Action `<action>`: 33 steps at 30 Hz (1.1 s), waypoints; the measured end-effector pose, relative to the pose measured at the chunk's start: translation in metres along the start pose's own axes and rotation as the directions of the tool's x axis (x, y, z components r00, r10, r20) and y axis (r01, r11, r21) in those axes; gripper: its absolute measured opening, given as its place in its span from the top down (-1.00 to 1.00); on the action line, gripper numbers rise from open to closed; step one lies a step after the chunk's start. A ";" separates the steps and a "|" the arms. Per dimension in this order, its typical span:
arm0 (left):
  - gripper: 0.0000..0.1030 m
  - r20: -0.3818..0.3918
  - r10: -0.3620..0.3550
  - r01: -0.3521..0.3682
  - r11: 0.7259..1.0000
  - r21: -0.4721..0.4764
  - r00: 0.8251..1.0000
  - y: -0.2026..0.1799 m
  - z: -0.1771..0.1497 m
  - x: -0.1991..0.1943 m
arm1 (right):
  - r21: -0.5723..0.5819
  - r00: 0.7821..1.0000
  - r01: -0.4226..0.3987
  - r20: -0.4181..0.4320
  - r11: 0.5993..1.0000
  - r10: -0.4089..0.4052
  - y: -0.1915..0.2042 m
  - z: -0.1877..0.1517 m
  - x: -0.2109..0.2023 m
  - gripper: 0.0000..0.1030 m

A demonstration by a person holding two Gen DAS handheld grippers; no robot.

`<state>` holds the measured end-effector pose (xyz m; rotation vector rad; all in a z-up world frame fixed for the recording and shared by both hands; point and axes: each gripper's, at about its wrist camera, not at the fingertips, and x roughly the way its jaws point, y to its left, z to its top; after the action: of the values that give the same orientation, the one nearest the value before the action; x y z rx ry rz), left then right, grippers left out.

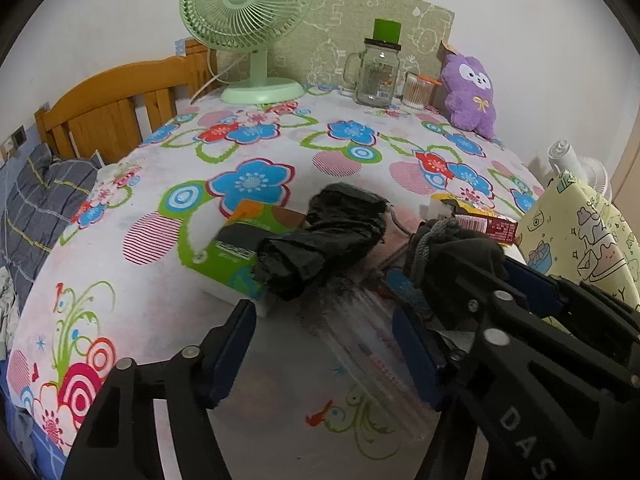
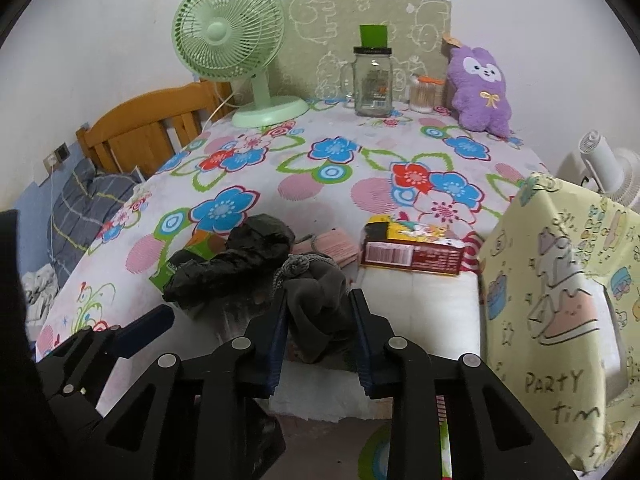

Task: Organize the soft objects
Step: 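Close the right gripper on the grey sock while the left gripper closes on the clear straw bag, then carry the grey sock with the right gripper while the left gripper carries the straw bag to the box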

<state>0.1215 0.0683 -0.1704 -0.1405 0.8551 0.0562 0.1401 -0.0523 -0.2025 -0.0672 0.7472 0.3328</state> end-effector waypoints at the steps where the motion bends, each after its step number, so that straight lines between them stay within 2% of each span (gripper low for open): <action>1: -0.26 -0.008 -0.006 0.006 1.000 -0.002 1.000 -0.002 0.000 0.002 | 0.005 1.000 0.003 0.000 1.000 -0.003 -0.002 0.000 -0.001 0.37; 4: -0.10 -0.039 -0.048 0.047 0.999 -0.015 0.998 -0.006 -0.002 0.008 | 0.023 1.000 0.008 -0.009 1.000 -0.007 -0.008 -0.003 -0.001 0.37; 6: -0.04 -0.040 -0.051 0.051 0.999 -0.018 0.998 -0.007 -0.003 0.008 | 0.032 1.000 0.007 -0.016 0.999 -0.006 -0.011 -0.004 0.000 0.37; 8: 0.12 -0.042 -0.062 0.062 0.998 -0.013 0.997 -0.009 -0.004 0.007 | 0.037 1.000 0.000 -0.017 0.999 0.001 -0.013 -0.005 0.000 0.37; 10: 0.25 -0.038 -0.059 0.059 0.998 -0.010 0.998 -0.009 -0.004 0.005 | 0.040 1.000 -0.004 -0.015 0.999 0.005 -0.013 -0.005 -0.001 0.37; 11: 0.43 -0.036 -0.060 0.060 0.998 -0.004 0.998 -0.010 -0.004 0.004 | 0.041 1.000 -0.006 -0.015 0.999 0.007 -0.013 -0.005 -0.002 0.37; 17: 0.76 -0.032 -0.051 0.052 0.999 0.009 0.998 -0.011 -0.003 -0.002 | 0.049 1.000 -0.015 -0.008 0.999 0.015 -0.013 -0.005 -0.006 0.37; 24: 0.84 -0.019 -0.046 0.046 0.999 0.020 0.999 -0.010 -0.003 -0.011 | 0.046 1.000 -0.016 0.009 0.999 0.016 -0.010 -0.005 -0.015 0.37; 33: 0.85 0.016 -0.035 0.034 0.999 0.036 0.999 -0.012 0.004 -0.030 | 0.041 0.999 -0.018 0.049 0.999 0.016 -0.005 0.002 -0.034 0.37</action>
<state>0.1067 0.0571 -0.1439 -0.1208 0.8363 0.0096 0.1196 -0.0661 -0.1784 -0.0134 0.7069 0.3335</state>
